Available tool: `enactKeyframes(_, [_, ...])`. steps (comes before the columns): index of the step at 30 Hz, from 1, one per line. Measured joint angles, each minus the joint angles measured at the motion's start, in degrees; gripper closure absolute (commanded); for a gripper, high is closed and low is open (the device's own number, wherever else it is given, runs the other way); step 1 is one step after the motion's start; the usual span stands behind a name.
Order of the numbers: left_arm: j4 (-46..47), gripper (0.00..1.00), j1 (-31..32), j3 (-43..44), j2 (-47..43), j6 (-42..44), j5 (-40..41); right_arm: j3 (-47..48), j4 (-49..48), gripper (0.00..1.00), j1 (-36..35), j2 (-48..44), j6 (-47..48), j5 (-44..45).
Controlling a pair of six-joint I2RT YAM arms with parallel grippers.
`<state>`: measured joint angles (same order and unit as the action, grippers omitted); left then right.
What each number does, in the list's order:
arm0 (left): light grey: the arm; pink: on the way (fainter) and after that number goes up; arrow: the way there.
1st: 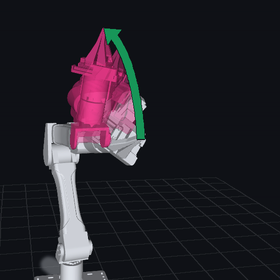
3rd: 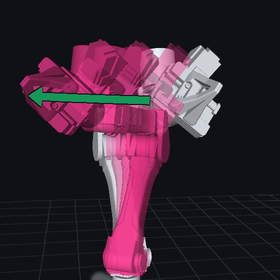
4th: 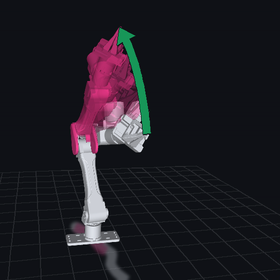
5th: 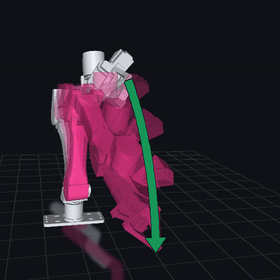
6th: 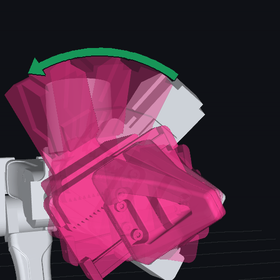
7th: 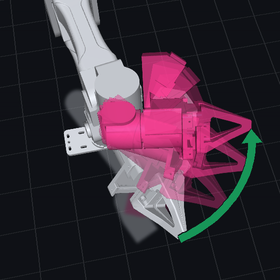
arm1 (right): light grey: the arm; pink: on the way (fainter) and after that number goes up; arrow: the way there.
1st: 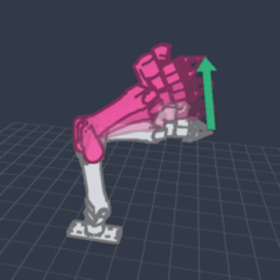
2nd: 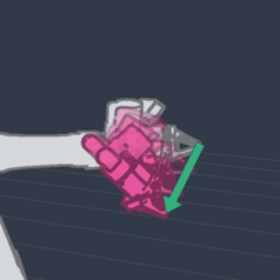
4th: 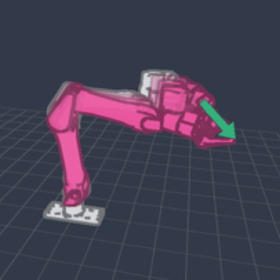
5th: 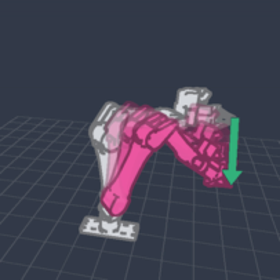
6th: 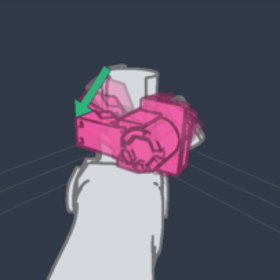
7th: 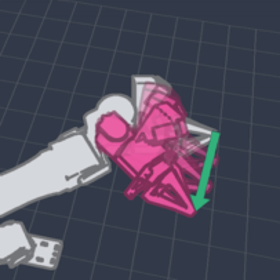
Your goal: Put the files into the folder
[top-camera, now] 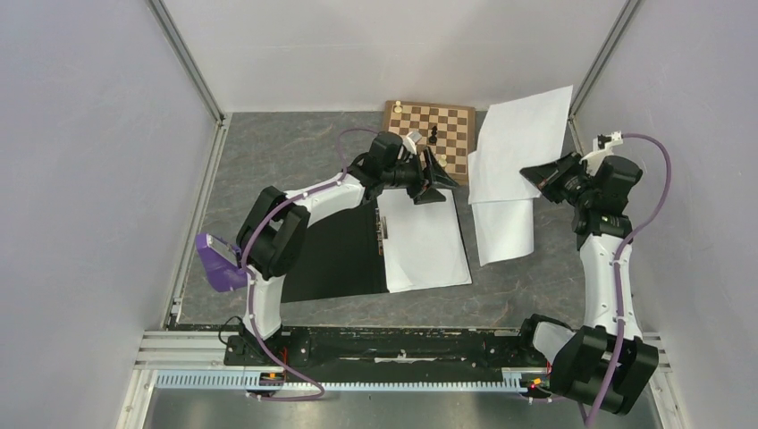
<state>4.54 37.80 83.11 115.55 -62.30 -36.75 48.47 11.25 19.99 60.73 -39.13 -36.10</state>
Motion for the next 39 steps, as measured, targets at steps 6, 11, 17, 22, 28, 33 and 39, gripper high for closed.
enactKeyframes(6, [11.8,0.26,-0.07,-2.27,-1.62,-8.04,-1.75,3.1,-3.52,0.94,-3.96,-0.04,-5.2,-2.21])
enactKeyframes(11, [18.51,0.25,-0.07,-3.17,-3.32,-11.69,-2.84,3.58,-6.43,0.94,-6.21,-0.04,-9.27,-3.56])
enactKeyframes(17, [24.79,0.24,-0.07,-4.7,-3.61,-14.4,-3.32,4.42,-7.91,0.93,-7.32,-0.04,-11.82,-4.48])
enactKeyframes(22, [27.39,0.33,-0.07,-4.98,-3.65,-15.34,-3.91,4.66,-8.2,0.93,-7.41,-0.04,-12.33,-4.85])
enactKeyframes(28, [28.96,0.46,-0.09,-5.31,-4.98,-16.28,-3.93,4.66,-8.22,0.93,-7.41,-0.04,-12.33,-5.53])
enactKeyframes(33, [31.63,0.51,-0.2,-5.42,-6.29,-17.73,-4.28,4.59,-8.26,0.92,-7.41,-0.02,-11.87,-6.6])
enactKeyframes(39, [31.91,0.7,-0.55,-5.9,-7.56,-18.32,-5.35,3.26,-8.13,0.88,-7.78,-0.04,-9.05,-8.0])
